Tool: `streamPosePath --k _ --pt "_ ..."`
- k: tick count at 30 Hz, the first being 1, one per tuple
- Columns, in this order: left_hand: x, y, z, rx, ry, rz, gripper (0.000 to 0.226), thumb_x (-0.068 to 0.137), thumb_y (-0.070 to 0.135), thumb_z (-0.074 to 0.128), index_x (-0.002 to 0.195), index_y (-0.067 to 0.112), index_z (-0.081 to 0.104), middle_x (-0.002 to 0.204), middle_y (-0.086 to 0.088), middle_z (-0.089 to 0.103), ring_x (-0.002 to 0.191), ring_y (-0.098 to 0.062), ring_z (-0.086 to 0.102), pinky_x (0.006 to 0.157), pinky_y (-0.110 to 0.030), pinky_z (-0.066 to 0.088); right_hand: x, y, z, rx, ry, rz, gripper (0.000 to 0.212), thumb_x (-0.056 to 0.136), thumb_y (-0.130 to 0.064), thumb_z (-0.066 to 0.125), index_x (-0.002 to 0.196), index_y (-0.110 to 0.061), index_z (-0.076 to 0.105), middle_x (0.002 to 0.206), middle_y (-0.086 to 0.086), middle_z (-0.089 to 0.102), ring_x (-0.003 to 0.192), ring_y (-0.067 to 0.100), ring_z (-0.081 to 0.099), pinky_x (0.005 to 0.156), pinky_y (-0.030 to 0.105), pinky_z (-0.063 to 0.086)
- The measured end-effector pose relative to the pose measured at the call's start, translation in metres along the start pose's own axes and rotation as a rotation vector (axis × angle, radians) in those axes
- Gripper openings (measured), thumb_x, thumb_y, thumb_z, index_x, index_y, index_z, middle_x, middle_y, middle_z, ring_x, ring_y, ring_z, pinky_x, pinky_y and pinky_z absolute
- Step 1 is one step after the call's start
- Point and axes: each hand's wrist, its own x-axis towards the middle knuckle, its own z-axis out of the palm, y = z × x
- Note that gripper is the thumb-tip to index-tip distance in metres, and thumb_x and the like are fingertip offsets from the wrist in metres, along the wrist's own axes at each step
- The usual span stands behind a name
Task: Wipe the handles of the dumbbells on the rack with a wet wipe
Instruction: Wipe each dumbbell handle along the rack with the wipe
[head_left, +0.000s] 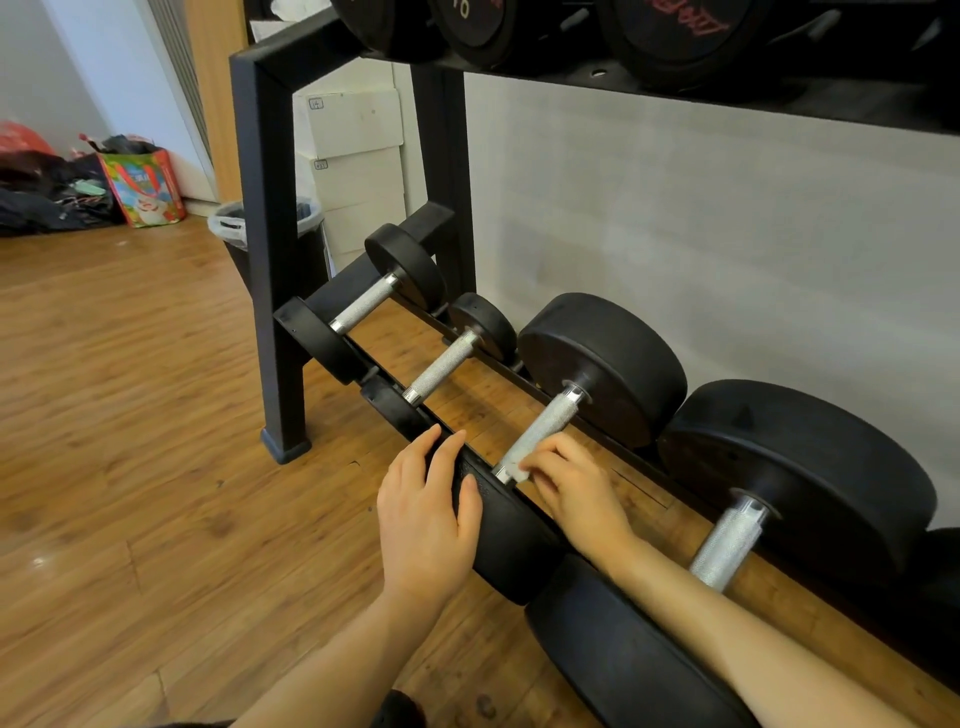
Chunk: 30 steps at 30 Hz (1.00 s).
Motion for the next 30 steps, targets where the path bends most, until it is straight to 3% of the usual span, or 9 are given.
streamPosePath --k 5,10,14,18,21,30 --pt "0.000 0.000 -0.003 -0.004 -0.033 0.003 0.053 0.096 0.044 0.030 0.142 0.025 0.049 0.147 0.003 0.045 0.137 -0.013 0.036 0.111 -0.032 0.024 0.006 0.005 -0.009 -0.028 0.126 0.076 0.018 0.087 -0.008 0.065 0.104 -0.013 0.070 0.101 -0.005 0.055 0.089 0.007 0.055 0.076 0.024 0.053" --pt "0.002 -0.004 -0.014 -0.056 -0.119 0.004 0.047 0.100 0.045 0.036 0.145 0.031 0.045 0.152 0.008 0.038 0.142 -0.009 0.029 0.115 -0.034 0.025 0.013 -0.002 -0.020 -0.042 0.100 0.061 0.019 0.088 -0.010 0.065 0.106 -0.013 0.070 0.104 -0.006 0.055 0.094 0.007 0.055 0.081 0.023 0.053" --pt "0.020 -0.008 -0.030 -0.012 -0.177 0.043 0.045 0.099 0.041 0.046 0.143 0.032 0.047 0.147 0.011 0.043 0.136 -0.005 0.034 0.113 -0.029 0.030 0.030 -0.022 -0.025 -0.021 0.099 0.055 0.018 0.088 -0.009 0.065 0.105 -0.013 0.070 0.106 -0.005 0.056 0.097 0.008 0.056 0.084 0.019 0.051" --pt "0.054 -0.026 -0.048 0.016 -0.109 0.009 0.044 0.099 0.035 0.050 0.141 0.026 0.050 0.142 0.007 0.049 0.131 -0.009 0.042 0.108 -0.029 0.035 0.055 -0.045 -0.025 0.015 0.108 0.051 0.017 0.089 -0.009 0.064 0.105 -0.013 0.070 0.103 -0.008 0.054 0.093 0.004 0.055 0.078 0.011 0.045" --pt "0.082 -0.046 -0.061 0.068 -0.062 0.003 0.045 0.098 0.032 0.051 0.141 0.022 0.052 0.141 0.003 0.051 0.131 -0.014 0.045 0.108 -0.038 0.040 0.075 -0.054 -0.015 -0.002 0.074 0.074 0.018 0.092 -0.013 0.062 0.108 -0.013 0.069 0.104 -0.008 0.053 0.093 0.005 0.055 0.078 0.011 0.044" --pt "0.166 -0.109 -0.061 0.247 -0.058 0.096 0.042 0.097 0.032 0.055 0.138 0.022 0.055 0.140 -0.003 0.054 0.129 -0.023 0.048 0.105 -0.042 0.040 0.151 -0.050 0.036 -0.039 0.067 0.234 0.019 0.094 -0.016 0.060 0.110 -0.014 0.068 0.110 -0.002 0.055 0.089 0.007 0.054 0.079 0.017 0.045"
